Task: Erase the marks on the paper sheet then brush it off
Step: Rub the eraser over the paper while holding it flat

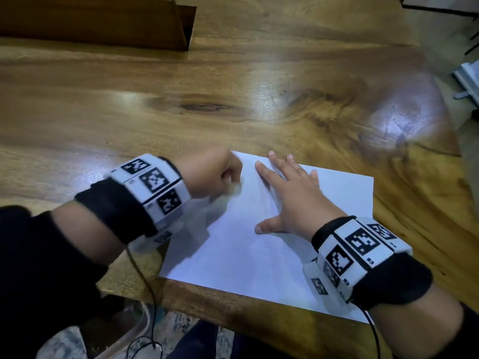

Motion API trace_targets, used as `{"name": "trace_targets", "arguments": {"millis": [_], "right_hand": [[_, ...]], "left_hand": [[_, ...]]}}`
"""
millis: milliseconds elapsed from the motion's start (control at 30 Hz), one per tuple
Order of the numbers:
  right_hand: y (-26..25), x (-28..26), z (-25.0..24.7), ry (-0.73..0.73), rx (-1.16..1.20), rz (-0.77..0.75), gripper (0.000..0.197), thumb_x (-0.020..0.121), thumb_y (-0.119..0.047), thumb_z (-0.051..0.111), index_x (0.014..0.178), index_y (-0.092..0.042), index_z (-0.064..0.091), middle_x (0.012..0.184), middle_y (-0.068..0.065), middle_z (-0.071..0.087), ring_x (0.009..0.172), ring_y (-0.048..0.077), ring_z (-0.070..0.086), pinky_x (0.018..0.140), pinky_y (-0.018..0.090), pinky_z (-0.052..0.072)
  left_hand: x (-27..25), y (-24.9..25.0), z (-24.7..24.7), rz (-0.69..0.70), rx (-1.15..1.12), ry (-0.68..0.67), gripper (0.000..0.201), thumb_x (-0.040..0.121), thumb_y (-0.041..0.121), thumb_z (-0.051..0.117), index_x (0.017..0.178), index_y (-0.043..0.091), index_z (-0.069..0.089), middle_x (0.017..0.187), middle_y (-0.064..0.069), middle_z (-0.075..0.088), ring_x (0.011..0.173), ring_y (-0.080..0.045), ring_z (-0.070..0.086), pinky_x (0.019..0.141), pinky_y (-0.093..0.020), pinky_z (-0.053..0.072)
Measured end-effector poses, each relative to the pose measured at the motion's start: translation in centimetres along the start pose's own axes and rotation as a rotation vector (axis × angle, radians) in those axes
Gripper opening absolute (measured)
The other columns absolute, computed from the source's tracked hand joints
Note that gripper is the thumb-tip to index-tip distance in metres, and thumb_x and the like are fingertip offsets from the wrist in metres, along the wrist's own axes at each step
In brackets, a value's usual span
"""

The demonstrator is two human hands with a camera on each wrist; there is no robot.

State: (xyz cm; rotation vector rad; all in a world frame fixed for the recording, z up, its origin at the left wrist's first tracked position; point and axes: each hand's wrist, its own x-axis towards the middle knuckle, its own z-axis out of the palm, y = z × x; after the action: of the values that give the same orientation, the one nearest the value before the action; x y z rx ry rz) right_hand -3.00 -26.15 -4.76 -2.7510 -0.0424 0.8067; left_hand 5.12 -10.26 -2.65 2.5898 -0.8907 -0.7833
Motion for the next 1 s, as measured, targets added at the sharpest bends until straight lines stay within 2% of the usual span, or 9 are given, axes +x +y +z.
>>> {"name": "trace_targets", "arguments": {"millis": [133,200,300,400,500,667,767,867,1000], "right_hand": [[0.0,0.0,0.0,0.0,0.011,0.005,0.119,0.065,-0.054,0.078,0.149,-0.038,-0.004,0.156,-0.012,-0.022,0.144,0.016,-0.021,0.114,0.05,-0.008],[0.0,0.0,0.0,-0.002,0.017,0.004,0.119,0.065,-0.053,0.078,0.149,-0.038,-0.005,0.156,-0.012,-0.022,0.144,0.016,-0.021,0.114,0.049,-0.008],[0.0,0.0,0.1,0.003,0.014,0.0,0.119,0.065,-0.054,0.078,0.149,-0.037,-0.005,0.156,-0.011,-0.022,0.144,0.017,-0.02,0.114,0.049,-0.007],[0.0,0.0,0.1,0.009,0.002,-0.005,0.12,0.064,-0.054,0.078,0.149,-0.037,-0.005,0.157,-0.01,-0.021,0.144,0.018,-0.019,0.114,0.05,-0.006],[0.0,0.0,0.0,0.004,0.001,-0.001,0.12,0.065,-0.054,0.078,0.149,-0.037,-0.005,0.156,-0.011,-0.022,0.144,0.017,-0.02,0.114,0.05,-0.007],[0.0,0.0,0.1,-0.005,-0.008,0.004,0.123,0.063,-0.057,0.078,0.149,-0.037,-0.008,0.155,-0.011,-0.024,0.143,0.017,-0.022,0.114,0.049,-0.009],[-0.2,-0.2,0.2,-0.002,-0.027,0.005,0.126,0.061,-0.06,0.077,0.149,-0.036,-0.009,0.155,-0.01,-0.026,0.143,0.018,-0.022,0.113,0.05,-0.009],[-0.2,-0.3,0.3,-0.006,-0.039,0.011,0.127,0.06,-0.061,0.076,0.149,-0.035,-0.01,0.155,-0.01,-0.027,0.143,0.018,-0.022,0.114,0.051,-0.009],[-0.3,-0.3,0.3,-0.018,-0.06,0.013,0.129,0.06,-0.063,0.076,0.149,-0.034,-0.013,0.154,-0.008,-0.028,0.143,0.02,-0.024,0.114,0.052,-0.008]], "left_hand": [[0.7,0.2,0.6,-0.018,-0.003,0.222,0.002,0.076,0.015,0.061,0.077,0.013,0.061,0.078,-0.003,0.05,0.074,-0.023,0.045,0.065,-0.03,0.036],[-0.9,0.0,1.6,0.046,-0.011,0.094,0.01,0.075,0.018,0.063,0.066,0.018,0.059,0.072,-0.002,0.053,0.071,-0.022,0.047,0.063,-0.027,0.034],[-2.0,-0.1,1.5,0.032,-0.003,-0.099,0.006,0.069,0.021,0.069,0.074,0.018,0.068,0.069,0.005,0.063,0.072,-0.016,0.056,0.066,-0.025,0.045],[0.1,0.4,0.0,-0.045,-0.057,0.056,0.01,0.071,0.012,0.065,0.081,0.014,0.068,0.061,0.006,0.057,0.068,-0.018,0.056,0.059,-0.025,0.04],[1.3,1.1,-0.2,-0.063,-0.026,0.186,0.012,0.074,0.014,0.064,0.085,0.009,0.066,0.07,-0.001,0.054,0.069,-0.02,0.049,0.064,-0.026,0.038],[-1.8,0.4,0.9,-0.04,-0.006,-0.115,0.011,0.067,0.021,0.072,0.078,0.018,0.069,0.074,0.0,0.065,0.069,-0.014,0.054,0.056,-0.015,0.037],[-0.8,0.6,0.5,-0.078,-0.095,0.038,0.009,0.069,0.016,0.069,0.078,0.014,0.068,0.073,-0.003,0.069,0.068,-0.017,0.058,0.059,-0.021,0.039],[0.1,1.0,0.8,-0.089,-0.062,0.183,0.01,0.074,0.015,0.064,0.084,0.011,0.066,0.076,-0.003,0.055,0.077,-0.023,0.052,0.069,-0.027,0.037],[-2.6,0.4,2.1,0.035,0.03,-0.051,0.009,0.071,0.025,0.069,0.074,0.017,0.067,0.071,0.001,0.058,0.068,-0.016,0.05,0.052,-0.021,0.032]]}}
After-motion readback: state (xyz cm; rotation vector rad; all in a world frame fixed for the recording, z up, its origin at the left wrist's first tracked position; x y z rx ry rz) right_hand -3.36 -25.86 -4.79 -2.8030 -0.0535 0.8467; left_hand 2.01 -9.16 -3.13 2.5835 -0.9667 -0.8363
